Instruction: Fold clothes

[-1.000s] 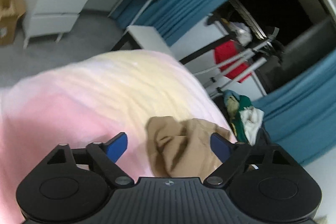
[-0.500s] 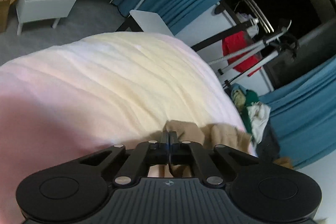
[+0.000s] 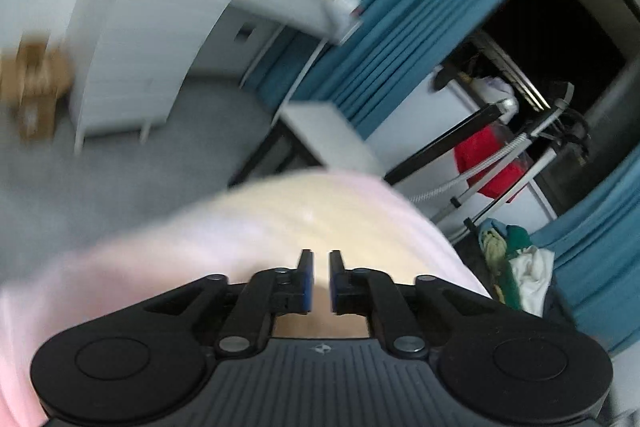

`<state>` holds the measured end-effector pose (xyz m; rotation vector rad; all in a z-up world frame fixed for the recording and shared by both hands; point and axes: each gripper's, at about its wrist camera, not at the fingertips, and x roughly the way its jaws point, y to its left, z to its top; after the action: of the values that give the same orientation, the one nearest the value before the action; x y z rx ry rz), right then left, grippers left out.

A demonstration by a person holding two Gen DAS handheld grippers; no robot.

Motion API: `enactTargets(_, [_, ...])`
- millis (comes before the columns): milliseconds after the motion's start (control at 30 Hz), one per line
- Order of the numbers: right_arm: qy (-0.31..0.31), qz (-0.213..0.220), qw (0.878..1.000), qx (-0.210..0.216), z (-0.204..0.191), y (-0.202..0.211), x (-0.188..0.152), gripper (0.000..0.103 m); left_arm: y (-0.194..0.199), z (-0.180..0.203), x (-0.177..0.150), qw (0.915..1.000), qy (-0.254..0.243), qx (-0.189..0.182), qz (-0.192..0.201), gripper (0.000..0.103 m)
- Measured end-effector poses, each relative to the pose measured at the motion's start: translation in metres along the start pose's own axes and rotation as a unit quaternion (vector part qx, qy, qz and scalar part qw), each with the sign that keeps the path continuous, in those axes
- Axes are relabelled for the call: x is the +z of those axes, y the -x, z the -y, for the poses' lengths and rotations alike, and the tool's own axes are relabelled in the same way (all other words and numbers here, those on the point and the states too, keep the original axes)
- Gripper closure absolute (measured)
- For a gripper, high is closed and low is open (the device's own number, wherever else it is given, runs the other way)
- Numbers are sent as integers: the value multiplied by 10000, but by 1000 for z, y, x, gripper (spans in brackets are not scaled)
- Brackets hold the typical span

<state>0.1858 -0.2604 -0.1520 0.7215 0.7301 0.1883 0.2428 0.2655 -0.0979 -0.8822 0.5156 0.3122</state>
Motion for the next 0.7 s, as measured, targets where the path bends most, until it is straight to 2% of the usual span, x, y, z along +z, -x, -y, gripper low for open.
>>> enactTargets(67, [3,-20,10000,2,-1,2,-1,60,3,-16,-4,9983,503,3,-284,80])
enactTargets(167, [-40,-67,10000,16,-1,4,-3,60,5,-44,-13,9903,1186,-100,-720,57])
enactTargets(233, [-42,-91,9999,50,-2,5,-4,60,7,-56,-20,9847,1475,-230,-898,53])
enactTargets(300, [-29,-111,9999,81,-3,6,-5,60,4,-50,-23,9866,1326,-318,-898,44])
enactTargets(367, [-41,-119,9998,120,-2,7,-5,60,-2,-41,-24,9914,933,-353,-844,41])
enactTargets(433, [-83,-119,9998,141,-1,8,-5,60,-9,-28,-26,9973,353,-320,-560,43])
enactTargets(467, [-113,-120,9997,152,0,9,-5,60,-15,-22,-27,9988,21,-247,-422,49])
enactTargets(500, [-143,-121,9997,163,0,9,-5,60,-19,-15,-29,9989,-260,-179,-348,75])
enactTargets(533, [-174,-122,9996,175,1,10,-5,60,-23,-5,-29,9978,-594,-125,-281,91])
enactTargets(567, [-204,-123,9995,186,2,11,-5,60,-24,4,-32,9953,-948,-103,-176,101])
enactTargets(633, [-276,-131,9993,202,4,11,-5,60,-13,34,-47,9817,-1892,-33,222,101])
enactTargets(667, [-312,-135,9992,211,6,11,-5,60,-7,50,-55,9706,-2368,3,429,101])
enactTargets(700, [-330,-135,9991,231,6,10,-4,60,4,68,-73,9517,-3004,-107,626,101])
